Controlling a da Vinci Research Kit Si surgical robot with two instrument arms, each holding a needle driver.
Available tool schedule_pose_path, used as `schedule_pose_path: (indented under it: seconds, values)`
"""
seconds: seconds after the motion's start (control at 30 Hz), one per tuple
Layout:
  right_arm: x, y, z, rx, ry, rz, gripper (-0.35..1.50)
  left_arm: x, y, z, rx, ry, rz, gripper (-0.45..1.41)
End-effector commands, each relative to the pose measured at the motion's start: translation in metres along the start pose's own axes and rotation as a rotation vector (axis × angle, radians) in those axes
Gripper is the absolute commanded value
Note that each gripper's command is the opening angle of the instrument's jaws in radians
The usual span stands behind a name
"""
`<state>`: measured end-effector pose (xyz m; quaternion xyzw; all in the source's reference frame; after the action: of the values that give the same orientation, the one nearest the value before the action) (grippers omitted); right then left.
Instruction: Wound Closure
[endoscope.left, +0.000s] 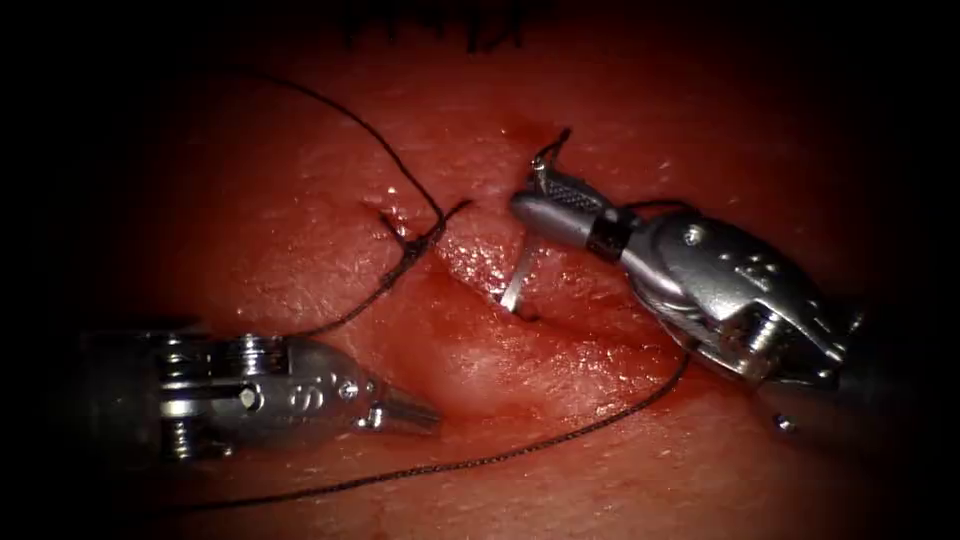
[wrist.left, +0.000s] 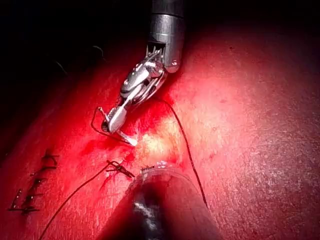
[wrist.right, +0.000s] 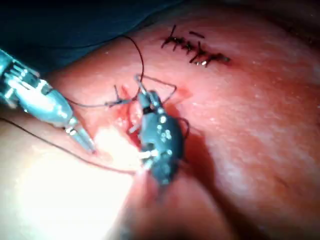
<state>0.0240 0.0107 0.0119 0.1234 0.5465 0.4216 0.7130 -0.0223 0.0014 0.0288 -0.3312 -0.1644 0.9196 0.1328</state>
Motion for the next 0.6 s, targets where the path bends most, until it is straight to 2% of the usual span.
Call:
schedule_pose_path:
  seconds: [0.03,0.33,0.6]
  values:
    - [-0.0008,-0.0004,0.0009,0.029,-0.006,0.032,-0.35,0.0000,-0.0001,0.0006,-0.003,0.001,0.002,-0.40]
    - [-0.0009,-0.0003,0.0010,0.099,0.050,0.197,-0.35,-0.0002,-0.0002,0.0005,-0.004,0.001,0.004,-0.40]
    - [-0.0014,-0.0004,0.0012,0.155,0.041,0.324,-0.35,-0.0002,-0.0002,0.0005,-0.004,0.001,0.004,-0.40]
